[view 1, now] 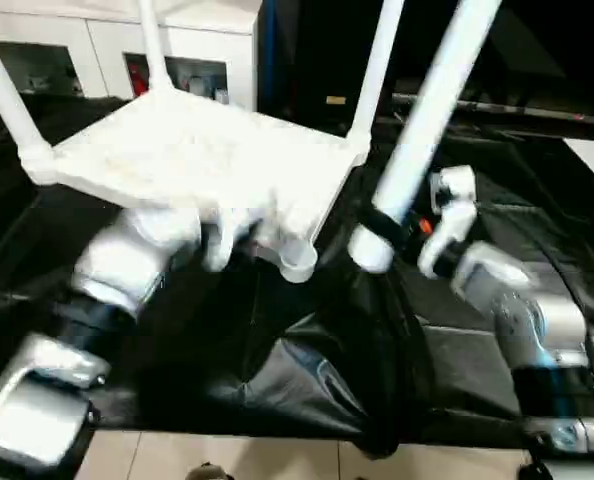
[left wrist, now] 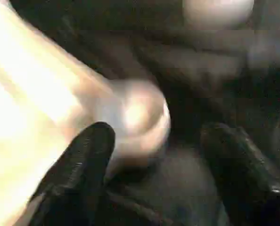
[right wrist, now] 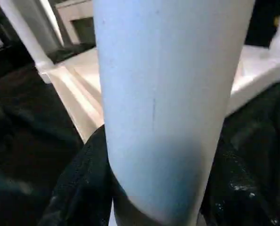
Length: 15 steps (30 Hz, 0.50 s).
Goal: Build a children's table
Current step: Pick table leg, then insert table leg to table base
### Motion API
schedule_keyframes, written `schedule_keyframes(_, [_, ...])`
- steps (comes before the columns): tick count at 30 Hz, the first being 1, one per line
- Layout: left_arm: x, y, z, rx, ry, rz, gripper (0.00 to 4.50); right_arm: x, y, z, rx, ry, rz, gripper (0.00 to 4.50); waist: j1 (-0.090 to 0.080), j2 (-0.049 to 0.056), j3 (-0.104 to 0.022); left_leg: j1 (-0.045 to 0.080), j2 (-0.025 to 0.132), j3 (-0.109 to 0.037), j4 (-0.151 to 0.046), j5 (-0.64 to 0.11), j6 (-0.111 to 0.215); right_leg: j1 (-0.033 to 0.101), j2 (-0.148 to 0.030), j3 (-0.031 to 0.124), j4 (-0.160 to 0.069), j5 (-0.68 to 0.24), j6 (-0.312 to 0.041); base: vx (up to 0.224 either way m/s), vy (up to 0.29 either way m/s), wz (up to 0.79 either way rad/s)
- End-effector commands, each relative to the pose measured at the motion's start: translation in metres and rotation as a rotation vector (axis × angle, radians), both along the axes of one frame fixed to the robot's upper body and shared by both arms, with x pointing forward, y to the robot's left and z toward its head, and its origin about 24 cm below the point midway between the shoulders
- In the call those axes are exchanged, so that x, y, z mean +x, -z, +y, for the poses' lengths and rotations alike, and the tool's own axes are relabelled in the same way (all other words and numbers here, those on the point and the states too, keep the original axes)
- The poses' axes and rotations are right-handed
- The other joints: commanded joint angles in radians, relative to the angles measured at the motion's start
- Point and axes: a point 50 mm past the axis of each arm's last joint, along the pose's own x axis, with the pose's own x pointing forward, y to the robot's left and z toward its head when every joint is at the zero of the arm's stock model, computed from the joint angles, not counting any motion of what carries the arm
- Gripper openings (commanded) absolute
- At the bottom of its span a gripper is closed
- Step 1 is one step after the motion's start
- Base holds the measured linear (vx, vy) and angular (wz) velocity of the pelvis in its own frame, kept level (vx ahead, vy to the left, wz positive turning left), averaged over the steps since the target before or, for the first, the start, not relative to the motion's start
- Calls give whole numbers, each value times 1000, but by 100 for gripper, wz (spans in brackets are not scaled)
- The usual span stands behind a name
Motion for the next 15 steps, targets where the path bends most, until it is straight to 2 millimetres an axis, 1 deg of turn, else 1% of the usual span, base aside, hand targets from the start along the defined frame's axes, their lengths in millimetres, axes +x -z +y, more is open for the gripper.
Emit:
schedule_keyframes(1, [8, -14, -3, 55, 59, -79, 370, 0, -9, -4, -7, 17, -39, 191, -3, 10, -81, 11, 12, 3, -72, -108, -41, 66, -55, 42, -54, -135, -143, 0, 0, 0])
schedule_keyframes(2, [11, -12, 2, 116, 62, -86, 382, -1, -9, -4, -13, 15, -39, 191, -3, 12, -79, 13, 12, 3, -72, -136, -39, 64, -57, 43, -58, -161, -155, 0, 0, 0])
schedule_keyframes(3, [13, -12, 4, 138, 64, -87, 385, -1, -9, -4, -15, 14, -40, 191, -3, 10, -77, 14, 11, 5, -72, -150, -37, 63, -56, 43, -62, -182, -151, 0, 0, 0])
schedule_keyframes(4, [14, -12, 5, 150, 58, -93, 390, -1, -8, -4, -16, 14, -40, 191, -3, 11, -78, 14, 12, 3, -72, -156, -40, 66, -59, 43, -59, -192, -152, 0, 0, 0])
schedule_keyframes(5, [17, -12, 7, 179, 48, -111, 399, -2, -8, -4, -18, 13, -41, 191, -3, 10, -76, 13, 13, 3, -73, -163, -40, 65, -59, 43, -63, -210, -149, 0, 0, 0])
schedule_keyframes(6, [26, -14, 9, 233, 33, -166, 409, -2, -8, -4, -21, 14, -43, 191, -4, 9, -77, 14, 12, 3, -73, -168, -40, 65, -58, 43, -63, -217, -144, 0, 0, 0])
schedule_keyframes(7, [26, -14, 9, 233, 33, -166, 419, -2, -8, -4, -21, 14, -43, 191, -3, 8, -77, 12, 9, 3, -72, -167, -36, 66, -57, 43, -67, -223, -138, 0, 0, 0])
schedule_keyframes(8, [30, -15, 10, 255, 21, -204, 419, -3, -7, -5, -21, 14, -43, 191, -3, 8, -78, 13, 11, 2, -71, -165, -39, 66, -58, 43, -63, -219, -137, 0, 0, 0])
schedule_keyframes(10, [35, -15, 8, 264, 17, -225, 425, -4, -7, -4, -21, 12, -40, 191, 0, 5, -79, 11, 10, 2, -70, -152, -33, 69, -60, 43, -65, -214, -134, 0, 0, 0])
schedule_keyframes(11, [36, -15, 7, 274, 22, -227, 425, -5, -6, -4, -22, 8, -38, 191, 1, 1, -80, 11, 12, 2, -70, -144, -31, 68, -61, 43, -62, -201, -143, 0, 0, 0])
schedule_keyframes(12, [37, -13, 6, 279, 24, -215, 425, -5, -6, -4, -23, 6, -36, 191, 2, 0, -80, 10, 13, 2, -70, -140, -29, 69, -62, 43, -60, -194, -148, 0, 0, 0])
schedule_keyframes(13, [38, -11, 5, 284, 23, -205, 425, -5, -6, -4, -24, 5, -35, 191, 4, 2, -81, 10, 12, 3, -68, -130, -24, 68, -62, 43, -59, -180, -156, 0, 0, 0])
schedule_keyframes(14, [39, -9, 4, 291, 16, -198, 425, -6, -6, -4, -26, 2, -34, 191, 4, -1, -81, 10, 13, 3, -68, -120, -19, 69, -62, 43, -56, -162, -165, 0, 0, 0])
schedule_keyframes(15, [39, -8, 4, 294, 14, -197, 425, -6, -6, -4, -26, 2, -34, 191, 5, 0, -82, 10, 13, 3, -67, -114, -16, 69, -62, 43, -55, -151, -169, 0, 0, 0])
